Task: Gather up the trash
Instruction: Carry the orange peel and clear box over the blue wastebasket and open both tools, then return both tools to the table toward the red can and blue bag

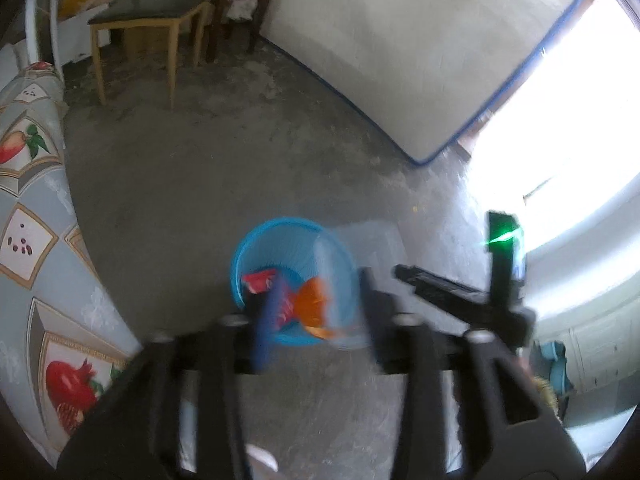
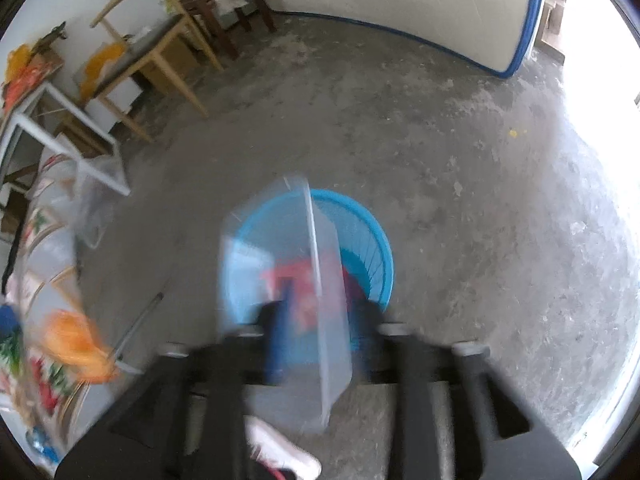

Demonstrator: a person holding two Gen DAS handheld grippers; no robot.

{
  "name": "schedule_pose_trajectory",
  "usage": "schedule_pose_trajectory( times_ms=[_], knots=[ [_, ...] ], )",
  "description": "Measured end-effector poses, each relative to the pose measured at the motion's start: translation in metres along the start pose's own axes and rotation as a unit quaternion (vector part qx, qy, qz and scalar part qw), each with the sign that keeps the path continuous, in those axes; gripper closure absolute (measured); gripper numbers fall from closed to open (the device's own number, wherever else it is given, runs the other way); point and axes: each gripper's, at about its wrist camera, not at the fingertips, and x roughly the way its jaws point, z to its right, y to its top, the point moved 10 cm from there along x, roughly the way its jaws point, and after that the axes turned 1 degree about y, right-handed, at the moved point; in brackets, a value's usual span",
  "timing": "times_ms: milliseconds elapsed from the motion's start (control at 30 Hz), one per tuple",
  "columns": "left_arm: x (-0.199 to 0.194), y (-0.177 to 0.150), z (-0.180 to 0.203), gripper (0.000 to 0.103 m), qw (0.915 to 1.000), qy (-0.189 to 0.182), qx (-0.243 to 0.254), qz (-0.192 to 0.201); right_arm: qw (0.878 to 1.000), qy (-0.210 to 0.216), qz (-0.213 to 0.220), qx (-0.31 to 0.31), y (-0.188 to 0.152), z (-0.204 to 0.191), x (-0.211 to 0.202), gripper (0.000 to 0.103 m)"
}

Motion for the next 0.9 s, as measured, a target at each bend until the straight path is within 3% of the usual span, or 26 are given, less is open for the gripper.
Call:
schedule_pose_trajectory(
  times_ms=[100, 533, 667, 800, 900],
  knots=[
    [-0.011, -0.003, 0.0, 0.054, 0.9998, -0.009, -0.002, 0.015, 0.999, -0.035, 0.017, 0.005, 0.001, 0.017, 0.01, 0.054],
    [-0.134, -0.048, -0.011, 0.046, 0.9939, 0.024, 0.031, 0.103, 0.997, -0.035, 0.073, 0.014, -0.045, 0.04, -0.056, 0.054],
    [-0.173, -0.077, -0.017, 0.04, 0.992, 0.031, 0.036, 0.117, 0.997, -0.006, 0.078, -0.005, -0.059, 0.02, -0.085, 0.054],
    [-0.213, -0.116, -0.024, 0.032, 0.9883, 0.059, 0.048, 0.133, 0.993, 0.044, 0.095, -0.047, -0.07, -0.023, -0.122, 0.044],
    [-0.235, -0.143, -0.037, 0.028, 0.986, 0.077, 0.043, 0.142, 0.986, 0.097, 0.096, -0.091, -0.081, -0.071, -0.147, 0.043]
  ],
)
